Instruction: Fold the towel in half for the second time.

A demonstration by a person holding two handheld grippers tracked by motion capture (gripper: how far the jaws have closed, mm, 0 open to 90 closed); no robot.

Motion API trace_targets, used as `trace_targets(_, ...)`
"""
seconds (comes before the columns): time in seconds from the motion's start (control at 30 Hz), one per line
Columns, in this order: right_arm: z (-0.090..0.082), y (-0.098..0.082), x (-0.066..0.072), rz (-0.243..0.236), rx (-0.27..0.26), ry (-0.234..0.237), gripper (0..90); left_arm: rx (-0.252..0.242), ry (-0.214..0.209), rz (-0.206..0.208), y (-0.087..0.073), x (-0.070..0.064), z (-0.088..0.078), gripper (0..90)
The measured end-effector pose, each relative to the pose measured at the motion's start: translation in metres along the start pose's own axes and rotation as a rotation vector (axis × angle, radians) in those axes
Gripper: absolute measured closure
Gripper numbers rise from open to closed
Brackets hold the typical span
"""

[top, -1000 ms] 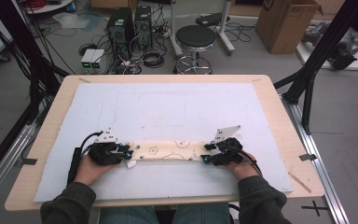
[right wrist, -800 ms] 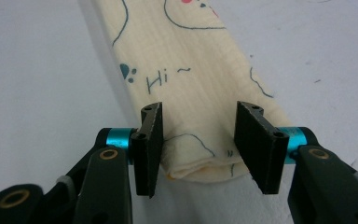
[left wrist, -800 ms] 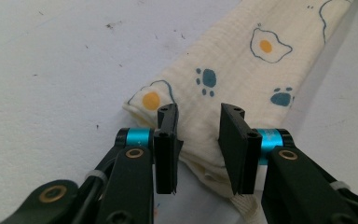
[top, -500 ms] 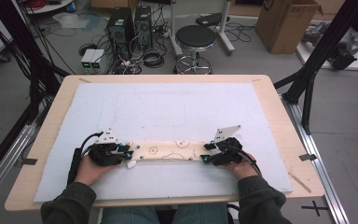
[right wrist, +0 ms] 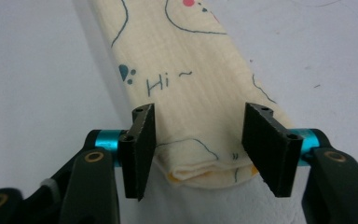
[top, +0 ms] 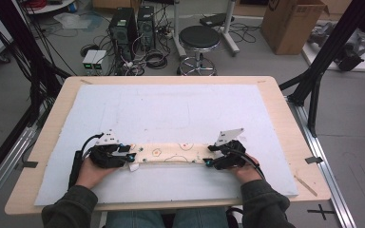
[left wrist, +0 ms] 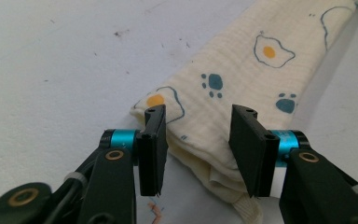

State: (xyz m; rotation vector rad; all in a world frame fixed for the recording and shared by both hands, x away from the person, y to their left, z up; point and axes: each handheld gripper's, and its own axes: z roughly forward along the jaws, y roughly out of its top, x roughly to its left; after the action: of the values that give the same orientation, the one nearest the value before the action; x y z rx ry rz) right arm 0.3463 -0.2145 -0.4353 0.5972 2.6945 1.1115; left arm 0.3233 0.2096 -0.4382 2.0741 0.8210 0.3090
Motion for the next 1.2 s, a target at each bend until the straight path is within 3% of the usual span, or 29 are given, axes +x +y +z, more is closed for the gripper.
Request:
trace_targets(0.07,-0.001,0.003,0.002,0.007,-0.004,-0.003,37.9,-0.01,0.001,-0.002,0.001,0.0,-0.002,55.2)
trace_targets(0.17,-0.007,0.007,0.004,0.019,-0.056,-0.009,36.2,-0.036,-0.01,-0.024,0.003,0.001,-0.004,54.1)
trace_targets(0.3,-0.014,0.012,0.001,0.062,-0.121,-0.002,34.8,-0.049,0.018,-0.049,0.006,0.004,-0.006,49.7)
trace_targets(0.43,-0.017,0.013,-0.005,0.096,-0.14,-0.018,34.6,-0.068,0.039,-0.077,0.009,0.007,-0.006,48.0)
trace_targets(0.57,-0.015,0.013,-0.012,0.124,-0.133,-0.038,34.6,-0.09,0.101,-0.13,0.012,0.01,-0.002,44.9)
trace_targets(0.67,-0.013,0.013,-0.018,0.156,-0.125,-0.042,37.2,-0.089,0.119,-0.166,0.011,0.015,0.001,45.5)
trace_targets(0.83,-0.009,0.011,-0.027,0.229,-0.112,-0.042,43.0,-0.069,0.094,-0.201,0.01,0.019,0.008,50.1)
trace_targets(1.0,-0.005,0.007,-0.034,0.286,-0.082,-0.04,45.1,-0.042,0.088,-0.198,0.01,0.02,0.013,54.1)
trace_targets(1.2,0.002,0.002,-0.041,0.336,-0.04,0.006,48.2,-0.008,0.071,-0.205,0.009,0.02,0.016,57.4)
